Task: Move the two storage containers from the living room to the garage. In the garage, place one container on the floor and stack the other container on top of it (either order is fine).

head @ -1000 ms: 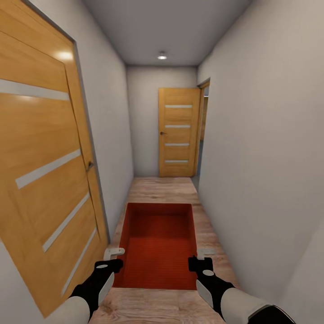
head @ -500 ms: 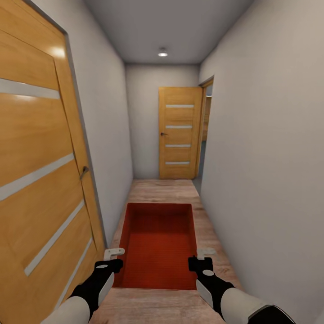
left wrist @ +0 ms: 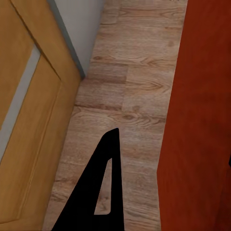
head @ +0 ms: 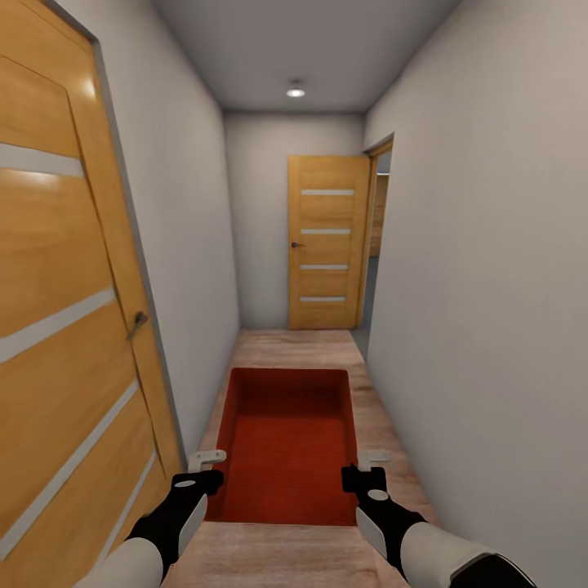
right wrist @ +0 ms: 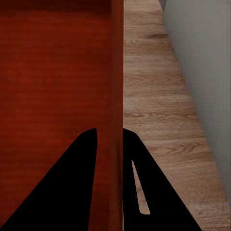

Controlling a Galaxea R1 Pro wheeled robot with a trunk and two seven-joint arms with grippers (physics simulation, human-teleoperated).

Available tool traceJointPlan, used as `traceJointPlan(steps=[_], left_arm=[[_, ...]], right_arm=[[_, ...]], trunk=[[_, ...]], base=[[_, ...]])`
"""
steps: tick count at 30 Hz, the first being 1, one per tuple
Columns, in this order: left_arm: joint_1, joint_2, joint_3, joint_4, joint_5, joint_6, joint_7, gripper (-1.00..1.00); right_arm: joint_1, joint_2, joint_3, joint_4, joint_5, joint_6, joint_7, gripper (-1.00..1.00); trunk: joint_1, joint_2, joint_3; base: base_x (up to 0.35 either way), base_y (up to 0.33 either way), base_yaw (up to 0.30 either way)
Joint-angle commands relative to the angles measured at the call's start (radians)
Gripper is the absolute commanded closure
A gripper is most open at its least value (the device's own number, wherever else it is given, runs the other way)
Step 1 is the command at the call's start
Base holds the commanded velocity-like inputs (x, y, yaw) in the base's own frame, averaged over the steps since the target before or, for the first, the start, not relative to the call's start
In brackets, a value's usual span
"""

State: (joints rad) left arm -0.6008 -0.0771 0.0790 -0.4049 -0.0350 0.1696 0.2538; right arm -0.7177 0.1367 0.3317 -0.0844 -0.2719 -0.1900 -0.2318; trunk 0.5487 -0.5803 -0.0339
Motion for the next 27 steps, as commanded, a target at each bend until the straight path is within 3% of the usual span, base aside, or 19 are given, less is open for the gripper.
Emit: traceJointPlan(steps=[1, 27], left_arm=[[0.000, 0.000, 0.011, -0.003, -0.022, 0.008, 0.005, 1.00], [0.000, 0.000, 0.011, -0.003, -0.022, 0.008, 0.005, 1.00]], right_arm=[[-0.001, 0.000, 0.001, 0.001, -0.009, -0.005, -0.004, 1.00], [-0.001, 0.000, 0.001, 0.000, -0.009, -0.004, -0.004, 1.00]], trunk=[[0.001, -0.002, -0.002], [0.001, -0.002, -0.002]], base=[[0.324, 0.000, 0.000], [0.324, 0.000, 0.000]])
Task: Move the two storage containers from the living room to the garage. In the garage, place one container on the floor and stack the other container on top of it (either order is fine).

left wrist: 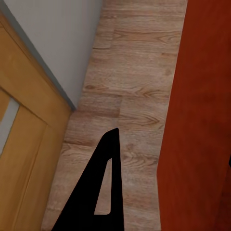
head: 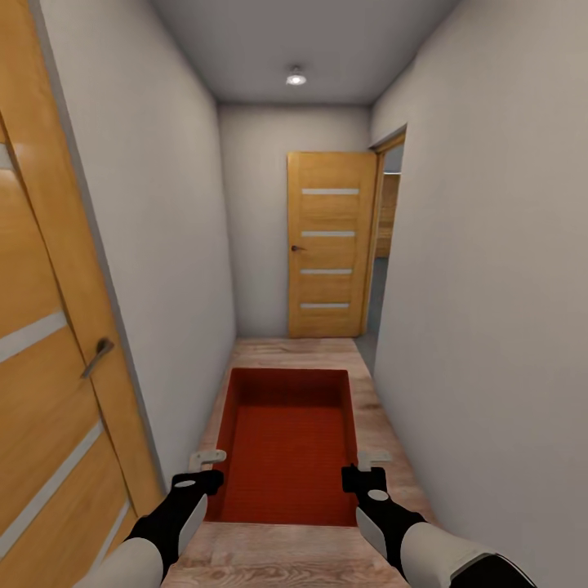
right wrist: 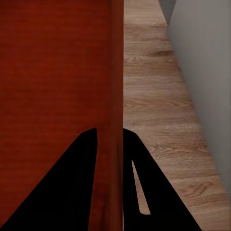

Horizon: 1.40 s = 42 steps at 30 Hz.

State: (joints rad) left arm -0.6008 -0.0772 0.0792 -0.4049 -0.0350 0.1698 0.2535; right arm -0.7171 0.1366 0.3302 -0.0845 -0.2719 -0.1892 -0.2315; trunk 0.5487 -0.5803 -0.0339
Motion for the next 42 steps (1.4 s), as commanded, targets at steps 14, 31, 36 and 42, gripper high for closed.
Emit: traceJointPlan(steps=[14, 31, 36, 42], left_arm=[[-0.001, 0.000, 0.011, -0.003, -0.022, 0.008, 0.004, 1.00], [-0.001, 0.000, 0.011, -0.003, -0.022, 0.007, 0.004, 1.00], [-0.001, 0.000, 0.011, -0.003, -0.022, 0.007, 0.004, 1.00], [-0.001, 0.000, 0.011, -0.003, -0.022, 0.007, 0.004, 1.00]], right_arm=[[-0.002, 0.000, 0.003, 0.000, -0.009, -0.006, -0.003, 1.00], [-0.002, 0.000, 0.003, 0.001, -0.009, -0.005, -0.003, 1.00], [-0.002, 0.000, 0.003, 0.001, -0.009, -0.005, -0.003, 1.00], [-0.001, 0.000, 0.003, 0.000, -0.009, -0.005, -0.004, 1.00]], trunk=[[0.001, -0.002, -0.002], [0.001, -0.002, -0.002], [0.001, -0.002, -0.002], [0.001, -0.002, -0.002]], base=[[0.324, 0.000, 0.000], [0.324, 0.000, 0.000], [0.324, 0.000, 0.000], [0.324, 0.000, 0.000]])
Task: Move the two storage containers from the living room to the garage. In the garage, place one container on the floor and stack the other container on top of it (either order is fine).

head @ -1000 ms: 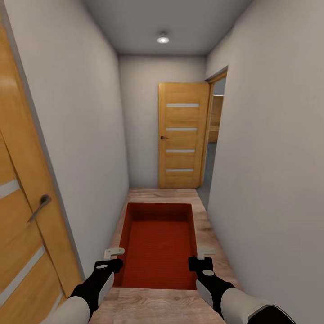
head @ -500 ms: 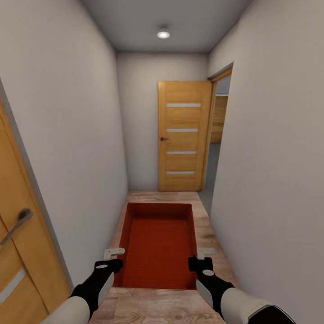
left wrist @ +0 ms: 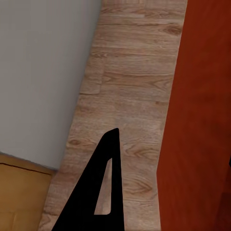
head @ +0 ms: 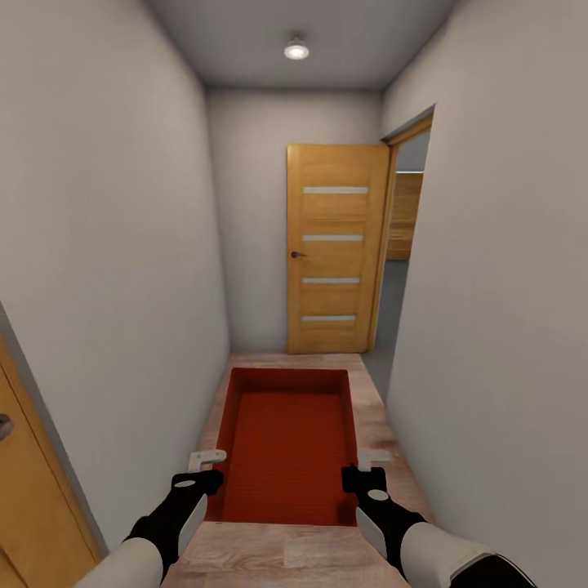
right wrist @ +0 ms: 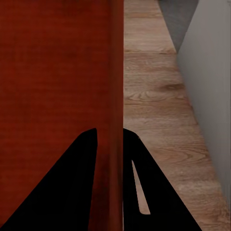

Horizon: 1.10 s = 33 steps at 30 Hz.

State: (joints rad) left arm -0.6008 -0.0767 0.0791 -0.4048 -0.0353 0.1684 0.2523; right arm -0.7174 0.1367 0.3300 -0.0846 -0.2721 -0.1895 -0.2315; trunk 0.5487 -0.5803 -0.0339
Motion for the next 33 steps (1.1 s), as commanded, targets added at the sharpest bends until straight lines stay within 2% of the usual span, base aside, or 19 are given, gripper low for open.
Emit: traceJointPlan(steps=[1, 33], left_arm=[[-0.001, 0.000, 0.011, -0.003, -0.021, 0.008, 0.005, 1.00], [-0.001, 0.000, 0.011, -0.003, -0.021, 0.006, 0.005, 1.00]], right_arm=[[-0.002, 0.000, 0.003, 0.001, -0.009, -0.005, -0.004, 1.00], [-0.001, -0.001, 0.003, 0.001, -0.009, -0.004, -0.003, 1.00]], trunk=[[0.001, -0.002, -0.002], [0.001, -0.002, -0.002]], base=[[0.324, 0.000, 0.000], [0.324, 0.000, 0.000]])
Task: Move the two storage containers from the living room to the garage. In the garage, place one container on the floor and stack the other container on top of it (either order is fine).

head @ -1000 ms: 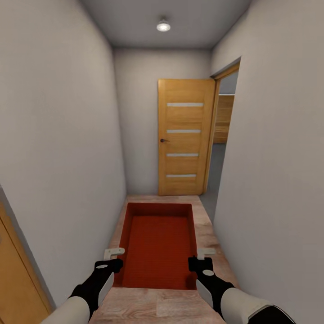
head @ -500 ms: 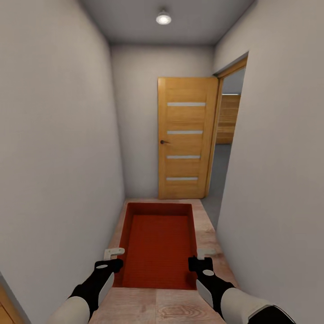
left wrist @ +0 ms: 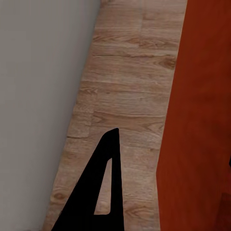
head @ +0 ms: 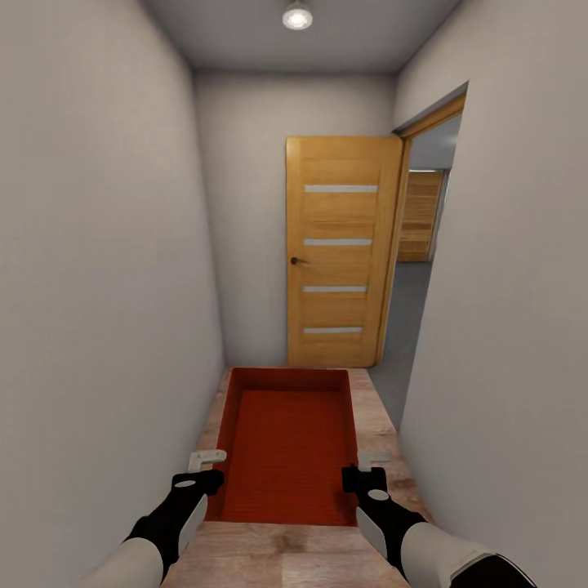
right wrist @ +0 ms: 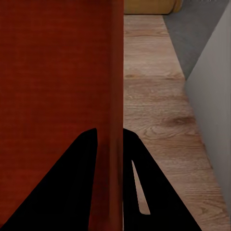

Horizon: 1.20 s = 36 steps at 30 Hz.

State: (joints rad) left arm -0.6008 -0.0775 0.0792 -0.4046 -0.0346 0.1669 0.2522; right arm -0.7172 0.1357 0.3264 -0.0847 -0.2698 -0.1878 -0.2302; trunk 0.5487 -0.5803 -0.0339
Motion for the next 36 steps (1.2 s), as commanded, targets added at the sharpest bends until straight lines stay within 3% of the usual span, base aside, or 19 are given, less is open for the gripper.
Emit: traceJointPlan(steps=[1, 36], left_arm=[[-0.001, 0.001, 0.011, -0.003, -0.022, 0.008, 0.006, 1.00], [-0.001, 0.001, 0.011, -0.003, -0.022, 0.008, 0.006, 1.00]], right_arm=[[-0.002, 0.000, 0.006, 0.001, -0.011, -0.005, -0.004, 1.00], [-0.002, 0.000, 0.006, 0.001, -0.011, -0.005, -0.004, 1.00]], trunk=[[0.001, -0.002, -0.002], [0.001, -0.002, -0.002]], base=[[0.324, 0.000, 0.000], [0.324, 0.000, 0.000]])
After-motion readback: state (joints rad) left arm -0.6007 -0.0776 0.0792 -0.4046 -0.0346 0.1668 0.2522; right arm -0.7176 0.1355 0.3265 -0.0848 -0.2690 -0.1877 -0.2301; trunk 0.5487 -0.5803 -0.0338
